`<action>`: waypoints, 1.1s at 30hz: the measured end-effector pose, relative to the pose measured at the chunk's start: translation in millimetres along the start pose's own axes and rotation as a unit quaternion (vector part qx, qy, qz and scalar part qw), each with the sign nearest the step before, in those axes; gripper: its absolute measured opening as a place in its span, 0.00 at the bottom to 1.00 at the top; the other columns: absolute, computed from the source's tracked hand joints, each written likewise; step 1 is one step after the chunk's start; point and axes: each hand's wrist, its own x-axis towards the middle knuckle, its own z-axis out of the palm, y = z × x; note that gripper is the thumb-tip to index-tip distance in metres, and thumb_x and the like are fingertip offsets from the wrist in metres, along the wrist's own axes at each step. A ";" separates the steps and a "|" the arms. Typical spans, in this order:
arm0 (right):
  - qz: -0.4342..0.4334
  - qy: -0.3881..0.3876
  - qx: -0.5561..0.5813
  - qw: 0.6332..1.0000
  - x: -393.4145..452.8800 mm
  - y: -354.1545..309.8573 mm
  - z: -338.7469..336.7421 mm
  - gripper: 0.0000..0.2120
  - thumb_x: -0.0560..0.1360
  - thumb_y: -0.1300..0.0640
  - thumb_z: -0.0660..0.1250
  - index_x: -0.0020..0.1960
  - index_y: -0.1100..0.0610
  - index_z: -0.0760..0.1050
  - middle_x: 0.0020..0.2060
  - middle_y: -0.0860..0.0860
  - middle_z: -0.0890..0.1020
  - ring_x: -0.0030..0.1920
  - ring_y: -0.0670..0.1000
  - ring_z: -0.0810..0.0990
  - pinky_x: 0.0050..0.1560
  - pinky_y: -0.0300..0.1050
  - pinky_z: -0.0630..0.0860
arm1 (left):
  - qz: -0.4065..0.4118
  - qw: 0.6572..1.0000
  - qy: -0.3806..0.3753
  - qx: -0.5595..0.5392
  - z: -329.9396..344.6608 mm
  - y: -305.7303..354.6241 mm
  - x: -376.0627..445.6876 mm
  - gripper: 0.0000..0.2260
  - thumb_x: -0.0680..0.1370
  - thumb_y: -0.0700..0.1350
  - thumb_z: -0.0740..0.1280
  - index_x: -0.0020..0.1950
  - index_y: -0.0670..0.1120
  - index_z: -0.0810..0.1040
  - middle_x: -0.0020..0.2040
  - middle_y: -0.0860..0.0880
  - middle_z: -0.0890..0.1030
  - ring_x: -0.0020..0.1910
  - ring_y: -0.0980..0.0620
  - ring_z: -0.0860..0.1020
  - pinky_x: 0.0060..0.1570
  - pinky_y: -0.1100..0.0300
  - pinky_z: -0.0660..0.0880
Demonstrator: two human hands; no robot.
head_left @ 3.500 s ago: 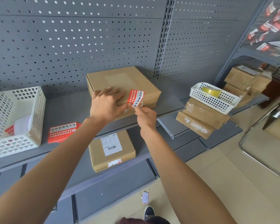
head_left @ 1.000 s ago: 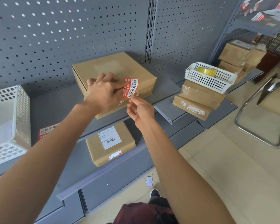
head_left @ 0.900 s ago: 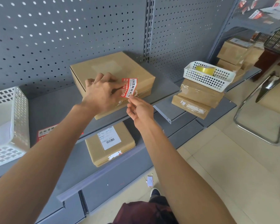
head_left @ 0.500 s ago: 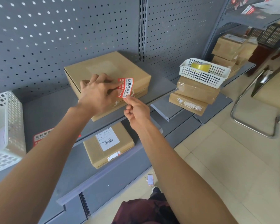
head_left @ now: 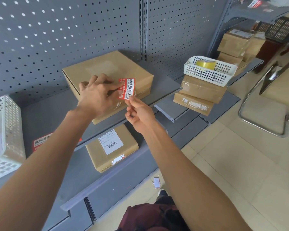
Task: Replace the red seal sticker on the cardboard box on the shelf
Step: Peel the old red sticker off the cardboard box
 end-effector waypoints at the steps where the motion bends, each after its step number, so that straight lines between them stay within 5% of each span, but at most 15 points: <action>1: 0.000 0.001 -0.005 1.000 0.2 -0.3 0.4 0.12 0.79 0.60 0.71 0.62 0.60 0.81 0.47 0.52 0.85 0.33 0.44 0.74 0.36 0.37 0.74 | -0.001 1.000 -0.001 -0.002 -0.5 0.0 0.1 0.21 0.77 0.66 0.57 0.67 0.65 0.77 0.64 0.52 0.76 0.66 0.45 0.69 0.61 0.42 0.61; 9: 0.006 0.005 0.021 1.000 2.1 1.6 8.4 0.05 0.82 0.62 0.66 0.55 0.60 0.79 0.46 0.54 0.86 0.31 0.44 0.71 0.31 0.35 0.70 | 0.003 1.000 -0.002 0.009 0.2 -1.9 1.8 0.16 0.80 0.62 0.62 0.67 0.64 0.77 0.65 0.51 0.76 0.66 0.45 0.70 0.60 0.41 0.62; 18: -0.014 -0.006 0.040 0.999 6.1 8.2 7.9 0.08 0.83 0.62 0.64 0.60 0.61 0.77 0.44 0.53 0.85 0.30 0.44 0.71 0.28 0.35 0.68 | 0.002 1.000 -0.005 0.004 0.3 -1.8 2.0 0.18 0.79 0.63 0.60 0.67 0.64 0.78 0.64 0.51 0.76 0.65 0.44 0.70 0.59 0.41 0.62; 33: -0.048 0.014 0.046 0.998 5.2 15.2 9.3 0.05 0.82 0.61 0.65 0.52 0.56 0.81 0.41 0.49 0.84 0.30 0.44 0.73 0.29 0.36 0.66 | -0.008 1.000 -0.007 0.005 -2.1 1.9 1.7 0.15 0.80 0.61 0.63 0.66 0.66 0.77 0.64 0.53 0.76 0.66 0.46 0.70 0.62 0.41 0.61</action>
